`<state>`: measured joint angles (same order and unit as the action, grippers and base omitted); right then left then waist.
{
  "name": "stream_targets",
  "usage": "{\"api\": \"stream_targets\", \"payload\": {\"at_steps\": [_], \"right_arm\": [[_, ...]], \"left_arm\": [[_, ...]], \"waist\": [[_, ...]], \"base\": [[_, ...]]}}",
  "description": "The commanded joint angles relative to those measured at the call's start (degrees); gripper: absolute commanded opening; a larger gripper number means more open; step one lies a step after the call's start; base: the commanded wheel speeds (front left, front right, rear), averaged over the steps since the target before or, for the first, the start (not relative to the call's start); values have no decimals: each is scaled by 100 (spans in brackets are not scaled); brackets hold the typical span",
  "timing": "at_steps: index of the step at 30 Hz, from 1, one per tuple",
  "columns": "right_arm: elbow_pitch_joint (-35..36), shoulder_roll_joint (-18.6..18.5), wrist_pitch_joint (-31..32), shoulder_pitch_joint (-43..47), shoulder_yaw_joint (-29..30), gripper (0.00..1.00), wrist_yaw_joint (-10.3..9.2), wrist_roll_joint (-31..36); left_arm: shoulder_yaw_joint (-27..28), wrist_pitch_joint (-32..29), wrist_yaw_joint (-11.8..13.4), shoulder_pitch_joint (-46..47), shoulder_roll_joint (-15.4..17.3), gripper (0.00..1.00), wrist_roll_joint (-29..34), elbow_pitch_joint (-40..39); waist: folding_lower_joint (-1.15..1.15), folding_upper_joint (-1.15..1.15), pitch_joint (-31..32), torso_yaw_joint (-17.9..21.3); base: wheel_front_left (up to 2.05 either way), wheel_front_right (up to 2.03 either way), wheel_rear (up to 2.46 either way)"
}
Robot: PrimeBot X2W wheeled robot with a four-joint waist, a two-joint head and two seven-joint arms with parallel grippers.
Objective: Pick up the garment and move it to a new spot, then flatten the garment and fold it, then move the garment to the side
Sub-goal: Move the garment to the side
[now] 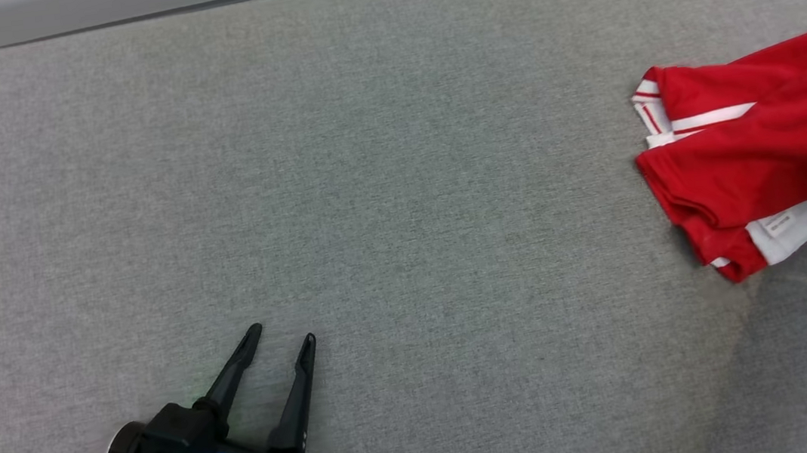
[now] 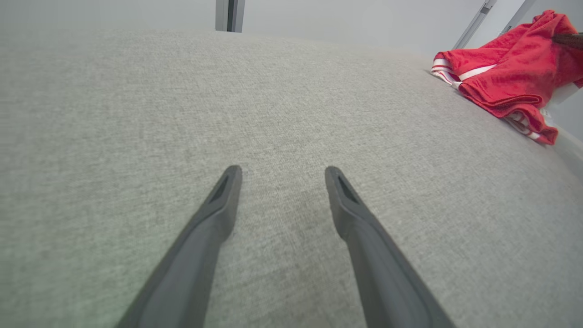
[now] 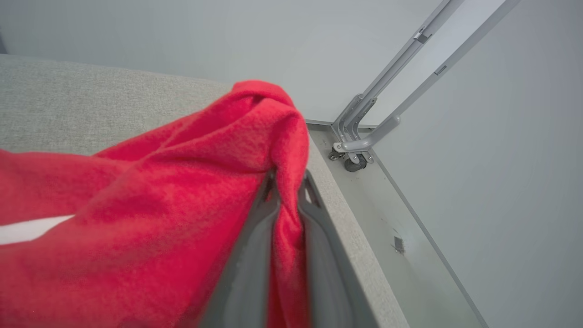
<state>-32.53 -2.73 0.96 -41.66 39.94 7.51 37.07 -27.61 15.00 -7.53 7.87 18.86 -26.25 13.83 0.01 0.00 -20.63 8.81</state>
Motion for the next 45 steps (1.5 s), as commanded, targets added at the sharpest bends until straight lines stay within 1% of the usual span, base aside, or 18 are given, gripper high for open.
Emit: {"api": "stream_targets", "payload": {"at_steps": [1, 10, 11, 12, 13, 15, 18, 22, 24, 27, 29, 32, 34, 38, 39, 45], "right_arm": [[126, -32, 40, -66, 62, 0, -4, 55], [497, -35, 226, 115, 295, 0, -4, 123], [550, -54, 240, 131, 306, 13, -4, 124], [597, -61, 266, 143, 309, 76, -4, 125], [658, -57, 269, 136, 343, 100, -4, 126], [739, -48, 197, 76, 347, 100, -4, 126], [750, -31, -91, -60, 319, 100, -3, 126], [316, -23, -671, -192, -47, 100, -3, -275], [2, -25, -1033, -225, -324, 100, -3, -619], [-476, -26, -1426, -89, -890, 100, -3, -1130], [-752, -21, -1551, 104, -1341, 100, -3, -1517], [-969, -25, -1611, 427, -2055, 100, -3, -2175], [-862, -27, -1618, 715, -2532, 100, -3, -2661], [-594, -31, -1619, 1475, -3187, 100, -3, -3459], [-501, -31, -1619, 1809, -3395, 100, -3, -3736], [-298, -30, -1621, 2622, -3702, 100, -3, -4166]], "left_arm": [[44, 25, 7, 67, 14, 100, -28, -8], [67, 26, 7, 32, -70, 100, -26, 59], [57, 26, 7, 30, -74, 100, -26, 71], [50, 25, 7, 33, -74, 100, -27, 82], [49, 26, 7, 38, -72, 100, -32, 92], [76, 26, 7, 30, -72, 100, -44, 113], [140, 26, 7, -4, -91, 100, -21, 173], [302, 25, 7, -62, -191, 100, 14, 283], [466, 25, 7, -113, -266, 100, 38, 362], [793, 25, 7, -181, -417, 100, 95, 498], [1016, 26, 8, -221, -513, 100, 153, 585], [1356, 25, 7, -298, -642, 100, 254, 721], [1579, 26, 7, -325, -707, 100, 323, 782], [1895, 26, 7, -390, -803, 100, 443, 915], [2012, 25, 7, -430, -843, 100, 506, 975], [2280, 26, 7, -623, -995, 100, 706, 1070]], "waist": [[-1, 0, -28, -42], [-1, 0, 107, -53], [-1, 0, 121, -57], [-1, 0, 132, -61], [-1, 0, 143, -65], [-1, 0, 171, -71], [-1, 0, 254, -86], [-1, 0, 467, -131], [-1, 0, 600, -166], [-1, 0, 828, -241], [-1, 0, 991, -314], [-1, 0, 1202, -414], [-1, 0, 1298, -485], [-1, 0, 1450, -603], [-1, 0, 1516, -639], [-1, 0, 1711, -643]], "base": [[0, 0, 0], [0, 0, 0], [0, 0, 0], [0, 0, 0], [0, 0, 0], [0, 0, 0], [0, 0, 0], [0, 0, 0], [0, 0, 0], [0, 0, 0], [0, 0, 0], [0, 0, 0], [0, 0, 0], [0, 0, 0], [0, 0, 0], [0, 0, 0]]}}
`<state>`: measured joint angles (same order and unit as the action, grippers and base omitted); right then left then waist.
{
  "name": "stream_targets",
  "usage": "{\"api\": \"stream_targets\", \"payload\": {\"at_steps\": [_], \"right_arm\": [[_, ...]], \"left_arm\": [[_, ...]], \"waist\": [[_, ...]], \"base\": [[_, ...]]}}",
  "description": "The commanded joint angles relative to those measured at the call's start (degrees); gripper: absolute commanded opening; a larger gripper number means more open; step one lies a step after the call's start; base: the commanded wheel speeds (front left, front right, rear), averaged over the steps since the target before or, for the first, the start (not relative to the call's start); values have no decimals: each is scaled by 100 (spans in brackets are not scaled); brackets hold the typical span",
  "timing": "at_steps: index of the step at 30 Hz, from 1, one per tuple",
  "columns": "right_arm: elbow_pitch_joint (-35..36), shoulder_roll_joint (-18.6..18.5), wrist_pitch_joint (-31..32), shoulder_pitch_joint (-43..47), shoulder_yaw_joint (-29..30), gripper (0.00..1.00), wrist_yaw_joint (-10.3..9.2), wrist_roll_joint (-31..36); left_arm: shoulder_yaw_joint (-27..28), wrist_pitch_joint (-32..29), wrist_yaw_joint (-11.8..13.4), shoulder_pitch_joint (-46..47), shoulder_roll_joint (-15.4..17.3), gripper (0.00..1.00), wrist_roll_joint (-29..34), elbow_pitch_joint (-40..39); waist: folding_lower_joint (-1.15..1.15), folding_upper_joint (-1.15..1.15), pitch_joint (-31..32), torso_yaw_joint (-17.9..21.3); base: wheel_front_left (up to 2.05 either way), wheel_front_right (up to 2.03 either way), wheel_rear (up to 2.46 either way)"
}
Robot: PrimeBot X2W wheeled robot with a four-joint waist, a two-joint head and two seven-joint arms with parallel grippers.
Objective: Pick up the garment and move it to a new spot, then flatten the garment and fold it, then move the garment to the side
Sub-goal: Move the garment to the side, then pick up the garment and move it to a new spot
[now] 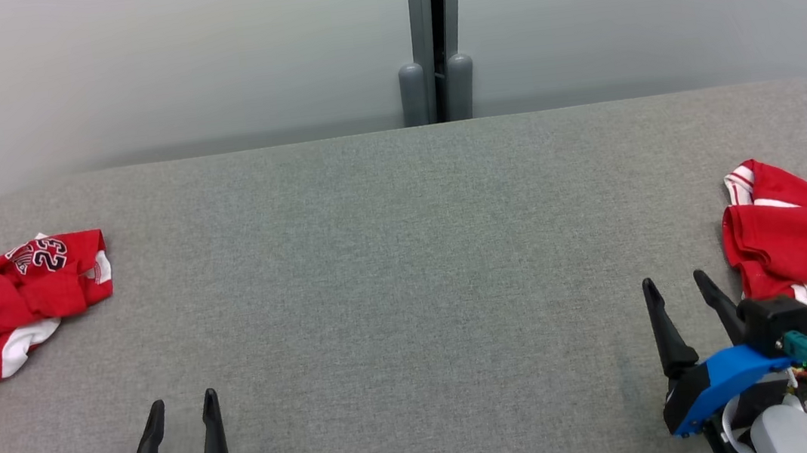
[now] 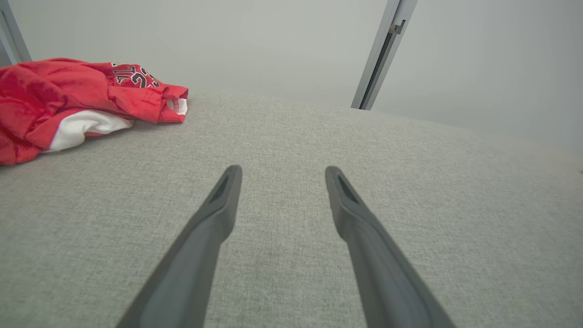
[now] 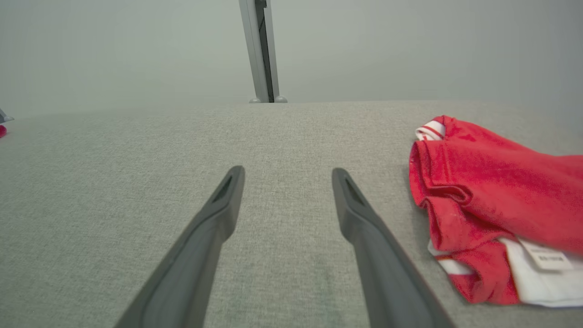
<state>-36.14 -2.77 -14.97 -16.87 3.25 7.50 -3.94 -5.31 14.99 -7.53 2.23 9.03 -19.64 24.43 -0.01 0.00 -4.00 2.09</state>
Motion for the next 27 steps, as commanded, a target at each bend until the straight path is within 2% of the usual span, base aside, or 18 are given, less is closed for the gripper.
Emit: {"api": "stream_targets", "payload": {"at_steps": [1, 9, 17, 21, 27], "right_arm": [[107, -24, -28, 235, -76, 100, -2, -94], [378, -24, -27, 683, -273, 100, -2, -249], [416, -22, -28, 774, -382, 100, -2, -350], [367, -22, -28, 685, -515, 100, -1, -431], [308, -21, -26, 486, -728, 100, -2, -581]], "left_arm": [[83, 27, 7, -102, -39, 100, 74, 18], [318, 26, 7, -374, -278, 100, 253, -48], [211, 26, 8, -357, -334, 100, 258, -50], [273, 27, 8, -231, -328, 100, 194, 26], [426, 26, 8, -41, -269, 100, 91, 151]], "waist": [[1, 0, 87, 46], [1, 0, 279, 138], [1, 0, 275, 60], [1, 0, 174, -164], [1, 0, -38, -878]], "base": [[0, 0, 0], [0, 0, 0], [0, 0, 0], [0, 0, 0], [0, 0, 0]]}}
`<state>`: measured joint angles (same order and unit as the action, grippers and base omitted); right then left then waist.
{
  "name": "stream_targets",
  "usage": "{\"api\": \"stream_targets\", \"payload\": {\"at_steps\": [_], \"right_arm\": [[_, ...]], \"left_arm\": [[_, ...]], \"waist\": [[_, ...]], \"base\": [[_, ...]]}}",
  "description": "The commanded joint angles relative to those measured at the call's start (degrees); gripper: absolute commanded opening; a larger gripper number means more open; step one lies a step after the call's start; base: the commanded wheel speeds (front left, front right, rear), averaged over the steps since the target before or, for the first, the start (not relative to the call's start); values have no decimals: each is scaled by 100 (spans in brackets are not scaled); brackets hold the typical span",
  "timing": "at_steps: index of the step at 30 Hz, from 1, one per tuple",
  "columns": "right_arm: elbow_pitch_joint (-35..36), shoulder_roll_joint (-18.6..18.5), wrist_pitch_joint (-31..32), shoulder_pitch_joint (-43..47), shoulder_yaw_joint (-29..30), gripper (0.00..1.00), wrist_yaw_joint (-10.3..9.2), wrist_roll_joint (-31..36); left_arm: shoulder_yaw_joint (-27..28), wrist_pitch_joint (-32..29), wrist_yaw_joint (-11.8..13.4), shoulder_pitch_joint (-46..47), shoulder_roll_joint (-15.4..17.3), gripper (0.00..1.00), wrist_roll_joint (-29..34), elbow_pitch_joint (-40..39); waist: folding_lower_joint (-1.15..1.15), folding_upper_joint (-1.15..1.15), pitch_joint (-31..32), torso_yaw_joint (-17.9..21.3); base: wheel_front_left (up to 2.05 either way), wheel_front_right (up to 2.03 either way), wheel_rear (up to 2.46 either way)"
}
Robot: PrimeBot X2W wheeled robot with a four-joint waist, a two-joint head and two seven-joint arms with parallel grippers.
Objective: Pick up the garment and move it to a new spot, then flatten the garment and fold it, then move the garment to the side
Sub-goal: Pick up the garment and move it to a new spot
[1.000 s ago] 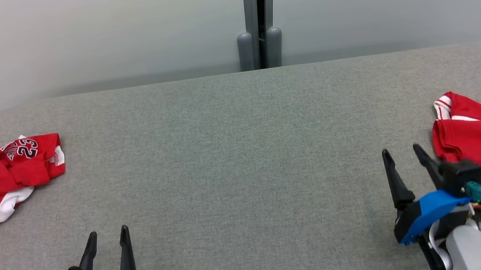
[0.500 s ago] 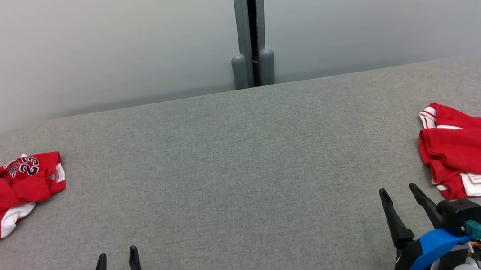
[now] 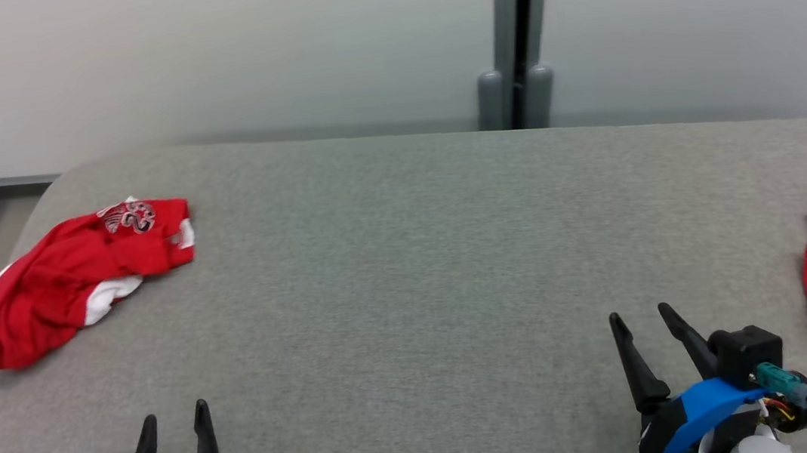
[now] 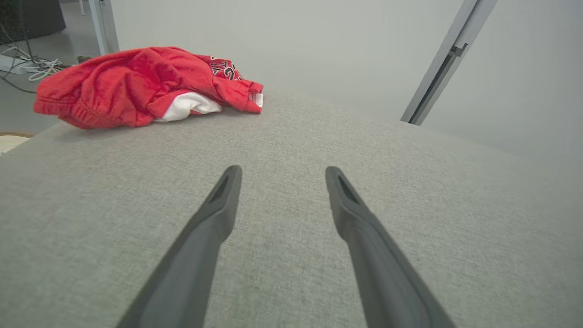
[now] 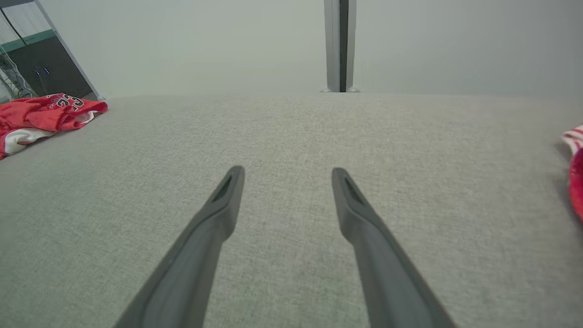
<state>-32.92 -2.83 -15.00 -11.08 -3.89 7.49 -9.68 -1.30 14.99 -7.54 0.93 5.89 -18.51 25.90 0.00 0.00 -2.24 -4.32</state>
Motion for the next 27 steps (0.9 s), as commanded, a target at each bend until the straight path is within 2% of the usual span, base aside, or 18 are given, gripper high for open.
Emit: {"api": "stream_targets", "payload": {"at_steps": [1, 9, 13, 18, 24, 27], "right_arm": [[-20, -14, -23, -134, -65, 100, 0, -11], [-200, -17, -20, -432, -450, 100, 0, -80], [-261, -20, -21, -548, -625, 100, 0, -143], [-266, -20, -20, -718, -736, 100, 0, -222], [-90, -18, -21, -1027, -822, 100, 0, -163], [101, -19, -21, -1240, -901, 100, 0, -57]], "left_arm": [[62, 26, 9, 109, 55, 100, -40, 31], [342, 26, 9, 157, 156, 100, -216, 258], [345, 26, 9, 176, 188, 100, -379, 302], [276, 27, 9, 445, 364, 100, -775, 412], [88, 27, 9, 1305, 1086, 100, -1531, 487], [-246, 26, 9, 1973, 1762, 100, -2028, 579]], "waist": [[0, 0, -244, -379], [0, 0, -376, -1290], [0, 0, -402, -1446], [0, 0, -578, -1414], [0, 0, -1098, -1209], [0, 0, -1525, -1035]], "base": [[0, 0, 0], [0, 0, 0], [0, 0, 0], [0, 0, 0], [0, 0, 0], [0, 0, 0]]}}
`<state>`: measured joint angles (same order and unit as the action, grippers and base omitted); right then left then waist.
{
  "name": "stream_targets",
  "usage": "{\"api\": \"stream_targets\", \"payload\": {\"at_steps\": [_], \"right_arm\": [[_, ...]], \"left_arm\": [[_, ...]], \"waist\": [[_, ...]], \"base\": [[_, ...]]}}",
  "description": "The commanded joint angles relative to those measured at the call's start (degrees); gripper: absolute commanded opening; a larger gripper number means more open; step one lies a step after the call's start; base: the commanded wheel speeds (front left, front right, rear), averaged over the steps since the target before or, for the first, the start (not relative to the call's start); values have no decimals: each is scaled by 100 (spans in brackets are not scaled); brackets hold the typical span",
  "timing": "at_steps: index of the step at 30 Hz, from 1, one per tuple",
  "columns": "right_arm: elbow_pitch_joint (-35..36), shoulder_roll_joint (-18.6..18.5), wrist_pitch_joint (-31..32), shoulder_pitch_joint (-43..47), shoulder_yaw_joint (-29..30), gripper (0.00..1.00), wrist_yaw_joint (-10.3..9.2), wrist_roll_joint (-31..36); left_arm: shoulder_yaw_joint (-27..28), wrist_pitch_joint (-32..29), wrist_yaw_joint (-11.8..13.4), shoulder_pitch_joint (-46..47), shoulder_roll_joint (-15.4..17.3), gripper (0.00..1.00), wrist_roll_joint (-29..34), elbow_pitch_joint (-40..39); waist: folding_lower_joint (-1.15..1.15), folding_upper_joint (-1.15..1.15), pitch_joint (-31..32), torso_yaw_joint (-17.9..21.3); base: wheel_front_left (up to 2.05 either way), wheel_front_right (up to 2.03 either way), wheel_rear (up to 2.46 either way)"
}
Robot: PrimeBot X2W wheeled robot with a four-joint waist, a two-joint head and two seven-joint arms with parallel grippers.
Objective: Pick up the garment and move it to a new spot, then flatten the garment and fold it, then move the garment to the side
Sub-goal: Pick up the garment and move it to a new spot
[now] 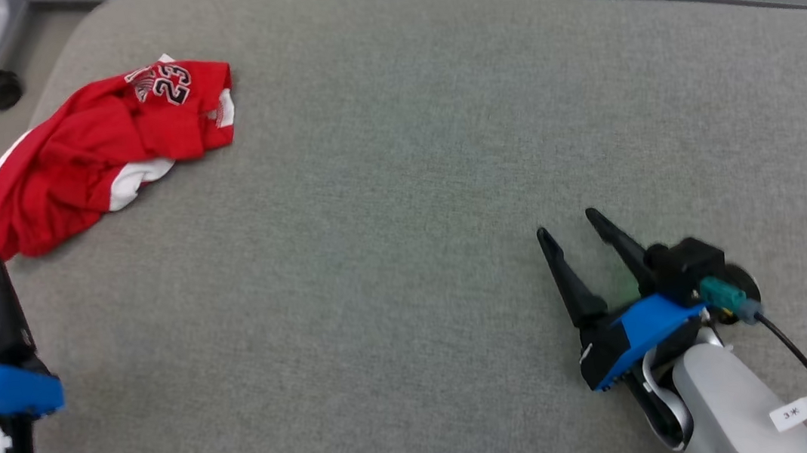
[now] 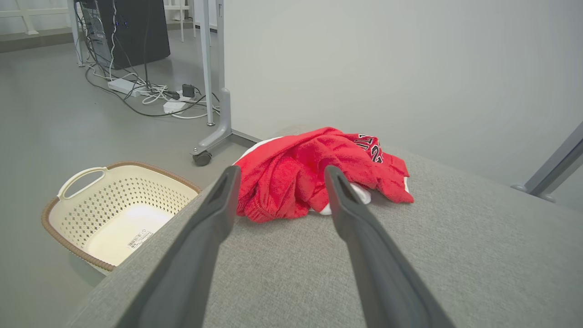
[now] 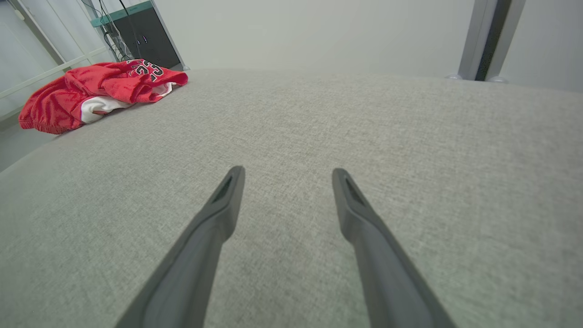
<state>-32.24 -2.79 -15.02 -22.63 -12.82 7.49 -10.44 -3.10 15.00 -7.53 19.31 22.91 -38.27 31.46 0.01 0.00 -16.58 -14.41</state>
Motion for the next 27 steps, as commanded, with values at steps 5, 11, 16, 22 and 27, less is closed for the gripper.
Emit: {"api": "stream_targets", "payload": {"at_steps": [5, 11, 16, 22, 27], "right_arm": [[301, -23, -18, -324, -127, 100, 0, 139], [559, -38, -5, -496, -222, 100, -1, 279], [681, -65, -3, -517, -173, 100, -5, 344], [725, -90, 18, -485, -33, 100, -7, 417], [745, -105, 34, -499, 33, 100, -8, 471]], "left_arm": [[-796, 25, 8, 964, 896, 100, -733, 304], [-1689, -189, 8, 1738, 1578, 100, -1428, 858], [-2139, -309, 8, 2170, 1840, 100, -1838, 1411], [-2569, -509, 8, 2536, 2017, 100, -2214, 1831], [-2842, -554, 8, 2774, 2027, 0, -2450, 2128]], "waist": [[-1, 0, -591, 203], [-1, 0, -1029, 479], [-1, 0, -1264, 674], [-1, 0, -1533, 804], [-1, 0, -1677, 847]], "base": [[0, 0, 0], [0, 0, 0], [0, 0, 0], [0, 0, 0], [0, 0, 0]]}}
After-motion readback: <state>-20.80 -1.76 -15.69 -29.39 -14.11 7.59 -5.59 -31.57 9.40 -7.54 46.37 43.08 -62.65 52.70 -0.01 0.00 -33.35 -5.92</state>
